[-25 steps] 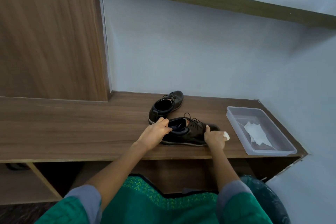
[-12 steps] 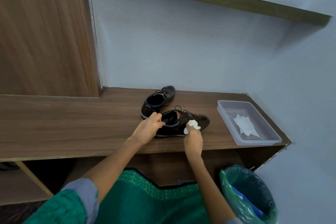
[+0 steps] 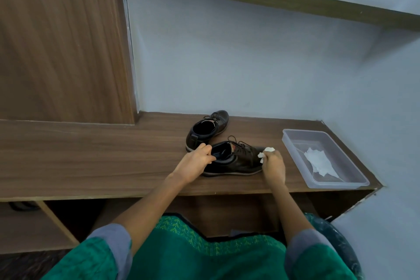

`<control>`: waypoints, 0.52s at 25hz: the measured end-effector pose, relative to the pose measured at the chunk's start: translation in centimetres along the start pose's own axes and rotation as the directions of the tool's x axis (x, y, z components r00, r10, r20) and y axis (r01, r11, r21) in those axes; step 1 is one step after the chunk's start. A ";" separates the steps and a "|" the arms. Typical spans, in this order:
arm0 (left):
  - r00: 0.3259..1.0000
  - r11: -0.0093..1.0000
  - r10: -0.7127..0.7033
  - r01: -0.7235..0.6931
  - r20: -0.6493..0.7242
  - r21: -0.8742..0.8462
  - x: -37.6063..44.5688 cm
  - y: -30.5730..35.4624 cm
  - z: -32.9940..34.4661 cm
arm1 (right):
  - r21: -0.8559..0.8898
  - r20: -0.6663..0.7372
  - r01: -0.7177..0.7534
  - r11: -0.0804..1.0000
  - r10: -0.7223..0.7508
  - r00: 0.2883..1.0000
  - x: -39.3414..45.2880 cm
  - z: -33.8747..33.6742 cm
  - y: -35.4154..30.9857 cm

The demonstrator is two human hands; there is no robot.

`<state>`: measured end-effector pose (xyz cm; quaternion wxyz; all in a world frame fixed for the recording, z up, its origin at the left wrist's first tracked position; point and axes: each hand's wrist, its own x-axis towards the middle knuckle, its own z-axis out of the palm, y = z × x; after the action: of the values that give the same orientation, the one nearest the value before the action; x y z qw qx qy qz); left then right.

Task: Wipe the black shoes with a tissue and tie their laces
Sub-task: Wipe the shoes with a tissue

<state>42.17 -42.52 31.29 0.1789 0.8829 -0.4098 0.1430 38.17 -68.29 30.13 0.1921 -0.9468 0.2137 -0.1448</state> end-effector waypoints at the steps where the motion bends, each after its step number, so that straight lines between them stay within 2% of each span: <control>1: 1.000 1.000 -0.001 0.001 -0.003 -0.001 0.0 0.0 0.1 | 0.009 0.002 -0.029 1.000 0.029 1.000 0.0 0.1 0.0; 3: 1.000 1.000 -0.011 0.011 -0.016 -0.012 -0.1 0.2 0.3 | 0.128 -0.024 -0.125 0.984 0.129 0.991 -0.8 0.4 -0.9; 6: 0.999 1.000 -0.014 0.013 -0.038 -0.020 0.0 0.6 0.2 | 0.363 -0.048 -0.253 0.897 0.289 0.956 -3.3 1.5 -2.8; 8: 0.999 1.000 -0.029 0.028 -0.036 -0.010 -0.2 0.6 0.1 | 0.469 -0.047 -0.205 0.859 0.256 0.965 -5.9 2.7 -4.6; 10: 0.999 0.999 -0.034 0.035 -0.034 0.026 -0.4 0.9 -0.2 | 0.543 -0.042 -0.109 0.832 0.157 0.987 -8.3 3.8 -6.4; 13: 0.994 0.990 -0.083 0.075 0.072 0.116 -0.2 2.1 -1.5 | 0.641 -0.080 -0.019 0.768 0.092 0.992 -9.5 3.7 -7.7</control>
<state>40.27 -42.99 32.96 0.1184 0.9120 -0.3723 0.1248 34.01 -56.37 28.28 0.4947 -0.8093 0.1899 -0.2535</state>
